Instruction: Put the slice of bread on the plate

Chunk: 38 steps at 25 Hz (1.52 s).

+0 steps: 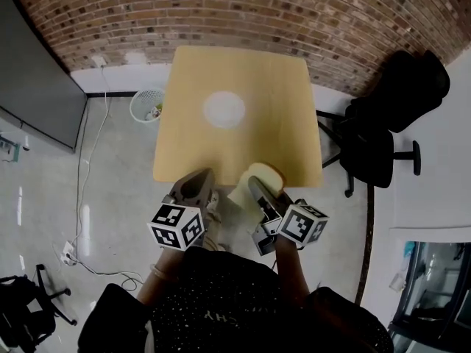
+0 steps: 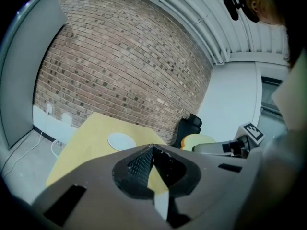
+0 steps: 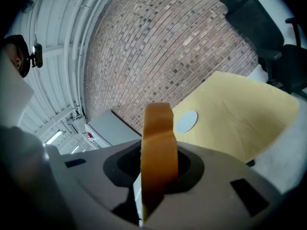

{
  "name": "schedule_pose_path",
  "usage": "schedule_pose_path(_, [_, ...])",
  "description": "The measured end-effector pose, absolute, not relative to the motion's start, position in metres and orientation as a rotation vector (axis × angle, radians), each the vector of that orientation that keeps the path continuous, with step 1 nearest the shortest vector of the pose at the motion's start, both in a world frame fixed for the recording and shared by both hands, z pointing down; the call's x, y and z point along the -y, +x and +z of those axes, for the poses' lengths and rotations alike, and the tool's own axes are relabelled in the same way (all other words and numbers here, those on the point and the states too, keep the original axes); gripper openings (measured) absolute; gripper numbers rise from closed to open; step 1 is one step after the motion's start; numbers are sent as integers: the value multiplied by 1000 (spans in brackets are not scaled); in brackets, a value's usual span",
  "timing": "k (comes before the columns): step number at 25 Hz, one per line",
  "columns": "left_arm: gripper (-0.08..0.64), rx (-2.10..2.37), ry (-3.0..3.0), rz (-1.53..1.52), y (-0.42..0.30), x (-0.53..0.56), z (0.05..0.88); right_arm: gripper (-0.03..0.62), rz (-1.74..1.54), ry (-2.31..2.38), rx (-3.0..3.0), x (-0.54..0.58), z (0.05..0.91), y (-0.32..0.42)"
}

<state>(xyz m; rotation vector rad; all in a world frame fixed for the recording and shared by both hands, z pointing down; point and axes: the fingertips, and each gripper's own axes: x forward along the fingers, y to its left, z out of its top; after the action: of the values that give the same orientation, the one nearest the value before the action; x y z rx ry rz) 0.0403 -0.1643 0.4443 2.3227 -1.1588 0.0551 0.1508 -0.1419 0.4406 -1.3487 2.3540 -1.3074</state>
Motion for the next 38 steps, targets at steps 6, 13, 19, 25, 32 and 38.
schedule_pose_path(6, [11,1136,2313,74,35,254,446,100,-1330,-1384,-2338,231,442,147])
schedule_pose_path(13, [11,1096,2320,93,36,356,452,101,-1380,-1464,-2331,335,456,147])
schedule_pose_path(19, [11,1084,2277,125,33,394,484,101,-1478,-1404,-2384,394,478,137])
schedule_pose_path(25, [11,1157,2192,112,27,401,502,101,-1755,-1217,-2392,448,520,105])
schedule_pose_path(32, [11,1248,2124,68,13,406,505,101,-2056,-1130,-2289,464,575,79])
schedule_pose_path(38, [11,1263,2109,57,8,399,503,101,-2078,-1270,-2470,465,598,69])
